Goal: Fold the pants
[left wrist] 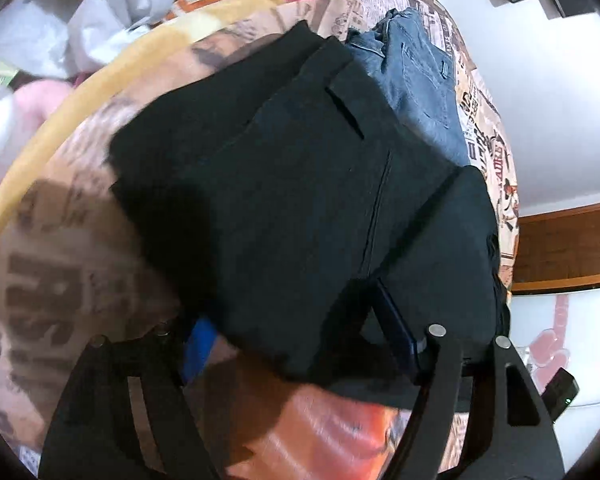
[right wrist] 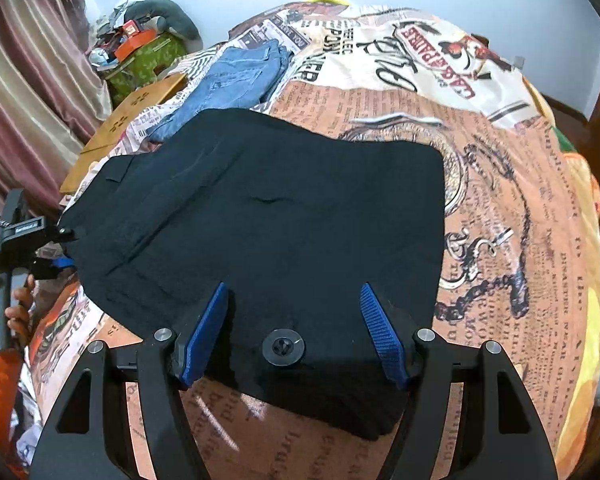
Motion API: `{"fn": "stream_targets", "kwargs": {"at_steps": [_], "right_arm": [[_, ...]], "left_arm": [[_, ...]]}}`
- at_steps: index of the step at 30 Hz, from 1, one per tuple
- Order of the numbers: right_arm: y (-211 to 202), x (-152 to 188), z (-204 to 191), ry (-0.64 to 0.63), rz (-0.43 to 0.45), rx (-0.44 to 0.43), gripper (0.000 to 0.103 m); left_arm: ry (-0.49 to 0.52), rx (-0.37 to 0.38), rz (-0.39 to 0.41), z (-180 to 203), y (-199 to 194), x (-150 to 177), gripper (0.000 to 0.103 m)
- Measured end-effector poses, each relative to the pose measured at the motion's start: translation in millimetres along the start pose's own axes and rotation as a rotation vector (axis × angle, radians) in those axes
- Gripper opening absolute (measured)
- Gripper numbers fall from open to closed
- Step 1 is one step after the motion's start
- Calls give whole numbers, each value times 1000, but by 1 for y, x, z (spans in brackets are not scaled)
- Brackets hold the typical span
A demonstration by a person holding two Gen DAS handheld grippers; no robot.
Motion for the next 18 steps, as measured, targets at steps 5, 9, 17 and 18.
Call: {"fn": "stream_targets", "kwargs": {"at_steps": [5,9,17,18], "right_arm": [[0,1,0,4,-3,-19,65],[-2,1,0,6,1,-21,65],[-20,7,8,32,39,-8,65],[-23,9,11,39,46,-5,65]], "left_arm": [[32,-112,37,3,4,-7,24],[87,-186,124,14,-11,-3,16],[299,-305,378,81,-88,10,13],[322,-291,408,93,-101,13,13]]}}
Point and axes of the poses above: each gripper's, at about its wrist camera, not at the fingertips, and y roughly the way its jaws point, z to its right, x to its underside, the point moved 5 cm from there along y, roughly the way its jaws point, and after that the axes turned 9 degrees about -z, right-handed, at the moved point
